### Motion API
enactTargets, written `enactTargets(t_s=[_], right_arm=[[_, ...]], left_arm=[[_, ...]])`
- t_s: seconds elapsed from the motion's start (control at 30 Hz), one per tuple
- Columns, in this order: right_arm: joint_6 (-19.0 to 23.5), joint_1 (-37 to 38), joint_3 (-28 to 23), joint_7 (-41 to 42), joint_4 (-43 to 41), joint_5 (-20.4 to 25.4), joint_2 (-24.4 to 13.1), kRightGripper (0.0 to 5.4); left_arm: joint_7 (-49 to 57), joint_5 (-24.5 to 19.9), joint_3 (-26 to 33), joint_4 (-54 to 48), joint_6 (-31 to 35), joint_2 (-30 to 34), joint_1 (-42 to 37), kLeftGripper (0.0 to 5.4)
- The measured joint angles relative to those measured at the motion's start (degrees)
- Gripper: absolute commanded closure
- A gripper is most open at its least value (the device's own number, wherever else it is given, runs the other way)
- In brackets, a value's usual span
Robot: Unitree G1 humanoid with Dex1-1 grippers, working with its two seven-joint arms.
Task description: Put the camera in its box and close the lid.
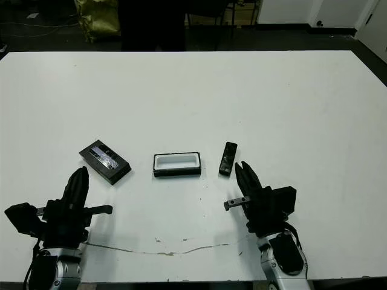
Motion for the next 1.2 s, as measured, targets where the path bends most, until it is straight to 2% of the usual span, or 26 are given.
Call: enactTargets(t_s=[0.2, 0.47, 0.8, 0.87, 1.0, 1.1, 1.2], right_arm=[[1.31, 0.18, 0.36, -0.33, -0.81, 0.01, 0.0, 5.4], [2.18, -0.19, 0.74, -1.05, -0.72, -0.09, 0.23, 5.4], [3.6, -2.47, 2.55, -5.41, -3.52, -2.79, 1.7, 5.4], [6.06, -3.03, 3.38, -7.57, -4.7, -4.22, 2.83, 5.4], [14.57, -4.65, 5.73, -12.94, -8.71, -8.83, 5.06, 5.19], [21.12, -6.4, 7.68, -15.57, -10.78, -11.98, 6.06, 4.65], [25.5, -8.35, 9.2, -17.28, -11.34, -14.79, 7.05, 3.97]], left_arm=[[-0.01, -0.24, -0.38, 0.01, 0.0, -0.06, 0.21, 5.36], [0.13, 1.56, -1.34, 0.32, -0.08, -0.05, -0.42, 5.36], [0.19, 2.79, -2.48, 0.75, -0.27, -0.16, -0.53, 5.36], [0.15, 2.78, -2.61, 0.75, -0.27, -0.09, -0.57, 5.36], [0.06, 2.68, -2.69, 0.75, -0.27, -0.06, -0.72, 5.4], [0.05, 2.67, -2.69, 0.75, -0.14, -0.06, -0.74, 5.4], [-0.04, 2.68, -2.75, 0.78, -0.13, -0.05, -0.75, 5.4]])
